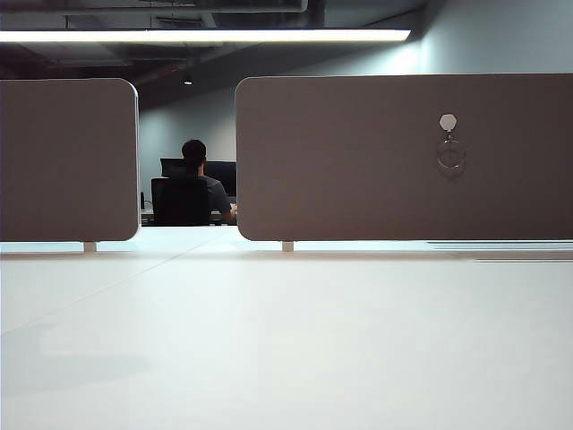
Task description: Hang the earring on the hook.
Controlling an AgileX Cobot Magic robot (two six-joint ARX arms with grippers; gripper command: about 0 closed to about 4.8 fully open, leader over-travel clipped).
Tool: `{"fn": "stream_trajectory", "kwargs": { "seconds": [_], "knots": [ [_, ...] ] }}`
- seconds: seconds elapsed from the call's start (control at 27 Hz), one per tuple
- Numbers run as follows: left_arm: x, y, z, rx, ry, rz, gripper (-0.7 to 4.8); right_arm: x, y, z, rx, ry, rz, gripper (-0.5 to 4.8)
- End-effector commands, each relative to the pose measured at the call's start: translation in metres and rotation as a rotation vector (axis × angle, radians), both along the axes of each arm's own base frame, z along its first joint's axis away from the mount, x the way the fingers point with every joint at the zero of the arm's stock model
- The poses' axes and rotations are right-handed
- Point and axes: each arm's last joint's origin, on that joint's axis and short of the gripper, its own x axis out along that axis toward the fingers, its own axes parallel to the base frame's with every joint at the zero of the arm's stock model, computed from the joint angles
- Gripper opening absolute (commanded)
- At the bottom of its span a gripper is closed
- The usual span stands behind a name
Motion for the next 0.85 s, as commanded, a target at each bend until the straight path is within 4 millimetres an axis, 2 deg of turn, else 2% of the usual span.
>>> {"fn": "stream_trajectory", "kwargs": {
  "seconds": [0.04, 0.85],
  "knots": [
    [-0.0001, 0.0006, 0.0015, 0.025, -0.011, 0.023, -0.04, 0.0002, -0.0006, -0.0013, -0.023, 0.007, -0.023, -0.08],
    [-0.0001, 0.0006, 0.0014, 0.025, -0.011, 0.022, -0.04, 0.0002, -0.0003, -0.0008, -0.023, 0.001, -0.016, -0.08]
  ]
}}
